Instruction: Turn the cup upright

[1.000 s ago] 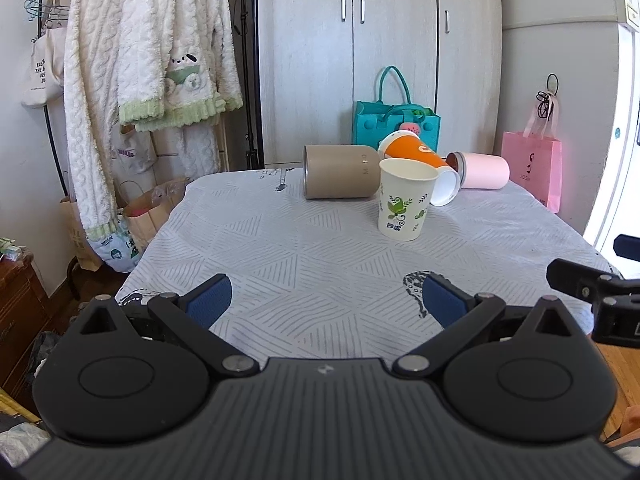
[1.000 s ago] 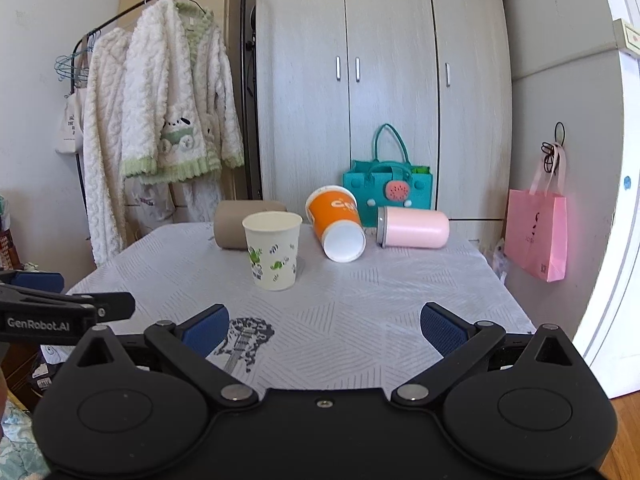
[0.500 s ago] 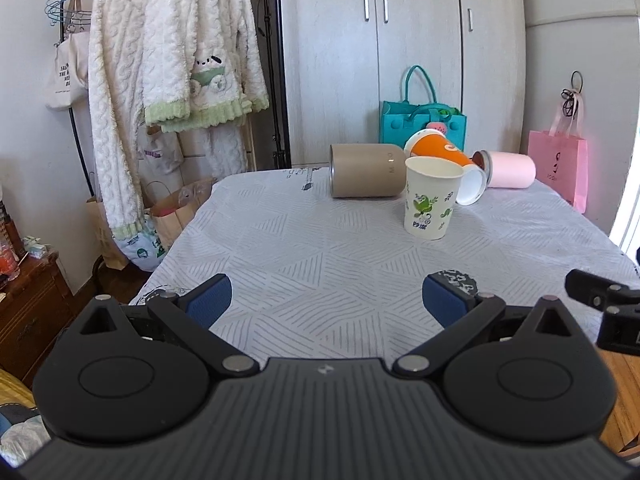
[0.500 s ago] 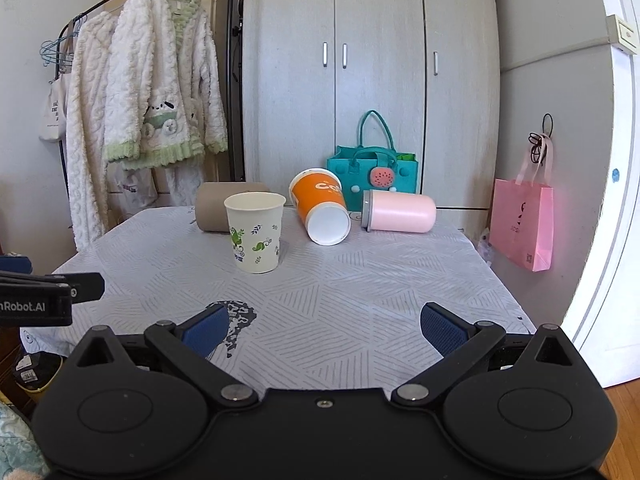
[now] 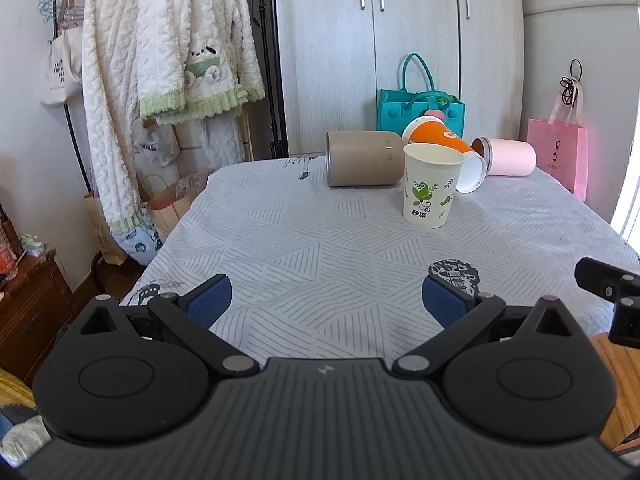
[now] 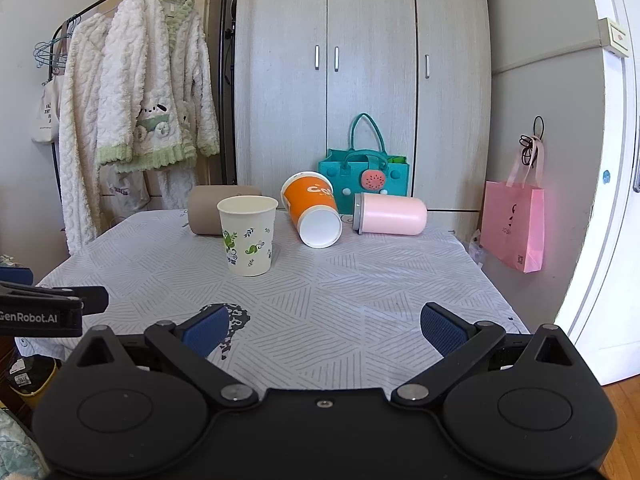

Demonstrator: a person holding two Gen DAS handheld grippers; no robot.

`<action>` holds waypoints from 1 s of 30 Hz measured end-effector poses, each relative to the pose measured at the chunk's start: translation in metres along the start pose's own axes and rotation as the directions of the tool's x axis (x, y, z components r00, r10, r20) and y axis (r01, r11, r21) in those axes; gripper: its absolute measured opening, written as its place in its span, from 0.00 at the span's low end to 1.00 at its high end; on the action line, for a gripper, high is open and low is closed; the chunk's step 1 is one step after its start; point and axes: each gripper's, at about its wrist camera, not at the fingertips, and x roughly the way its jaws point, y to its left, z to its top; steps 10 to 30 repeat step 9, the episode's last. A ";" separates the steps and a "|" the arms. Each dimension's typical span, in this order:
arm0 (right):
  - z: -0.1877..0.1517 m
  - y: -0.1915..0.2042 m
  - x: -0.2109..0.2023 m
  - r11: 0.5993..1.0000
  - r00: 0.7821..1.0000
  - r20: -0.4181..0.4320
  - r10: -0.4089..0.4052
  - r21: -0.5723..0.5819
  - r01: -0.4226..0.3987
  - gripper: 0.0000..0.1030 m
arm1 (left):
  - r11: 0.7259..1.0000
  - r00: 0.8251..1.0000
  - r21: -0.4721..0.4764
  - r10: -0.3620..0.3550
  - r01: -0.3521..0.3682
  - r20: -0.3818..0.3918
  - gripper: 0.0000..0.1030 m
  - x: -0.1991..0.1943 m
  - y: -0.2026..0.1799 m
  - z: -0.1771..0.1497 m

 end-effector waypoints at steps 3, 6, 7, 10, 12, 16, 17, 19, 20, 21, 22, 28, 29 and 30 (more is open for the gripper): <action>0.000 0.000 -0.001 1.000 1.000 0.001 -0.001 -0.001 0.001 1.00 | 1.000 1.000 -0.001 -0.007 0.007 0.008 1.00 0.000 0.000 0.000; 0.000 0.000 -0.001 1.000 1.000 0.000 -0.002 -0.001 0.002 1.00 | 1.000 1.000 -0.007 -0.014 0.014 0.010 1.00 0.000 0.001 -0.001; 0.000 0.000 -0.001 1.000 1.000 0.001 -0.002 0.000 0.002 1.00 | 1.000 1.000 -0.006 -0.012 0.012 0.010 1.00 0.000 0.002 -0.001; 0.000 0.000 0.000 1.000 1.000 -0.001 0.000 0.000 0.000 1.00 | 1.000 1.000 -0.007 -0.009 0.009 0.007 1.00 0.000 0.002 -0.001; 0.000 0.000 0.000 1.000 1.000 -0.001 0.000 0.000 0.000 1.00 | 1.000 1.000 -0.007 -0.009 0.009 0.007 1.00 0.000 0.002 -0.001; 0.000 0.000 0.000 1.000 1.000 -0.001 0.000 0.000 0.000 1.00 | 1.000 1.000 -0.007 -0.009 0.009 0.007 1.00 0.000 0.002 -0.001; 0.000 0.000 0.000 1.000 1.000 -0.001 0.000 0.000 0.000 1.00 | 1.000 1.000 -0.007 -0.009 0.009 0.007 1.00 0.000 0.002 -0.001; 0.000 0.000 0.000 1.000 1.000 -0.001 0.000 0.000 0.000 1.00 | 1.000 1.000 -0.007 -0.009 0.009 0.007 1.00 0.000 0.002 -0.001; 0.000 0.000 0.000 1.000 1.000 -0.001 0.000 0.000 0.000 1.00 | 1.000 1.000 -0.007 -0.009 0.009 0.007 1.00 0.000 0.002 -0.001; 0.000 0.000 0.000 1.000 1.000 -0.001 0.000 0.000 0.000 1.00 | 1.000 1.000 -0.007 -0.009 0.009 0.007 1.00 0.000 0.002 -0.001; 0.000 0.000 0.000 1.000 1.000 -0.001 0.000 0.000 0.000 1.00 | 1.000 1.000 -0.007 -0.009 0.009 0.007 1.00 0.000 0.002 -0.001; 0.000 0.000 0.000 1.000 1.000 -0.001 0.000 0.000 0.000 1.00 | 1.000 1.000 -0.007 -0.009 0.009 0.007 1.00 0.000 0.002 -0.001; 0.000 0.000 0.000 1.000 1.000 -0.001 0.000 0.000 0.000 1.00 | 1.000 1.000 -0.007 -0.009 0.009 0.007 1.00 0.000 0.002 -0.001; 0.000 0.000 0.000 1.000 1.000 -0.001 0.000 0.000 0.000 1.00 | 1.000 1.000 -0.007 -0.009 0.009 0.007 1.00 0.000 0.002 -0.001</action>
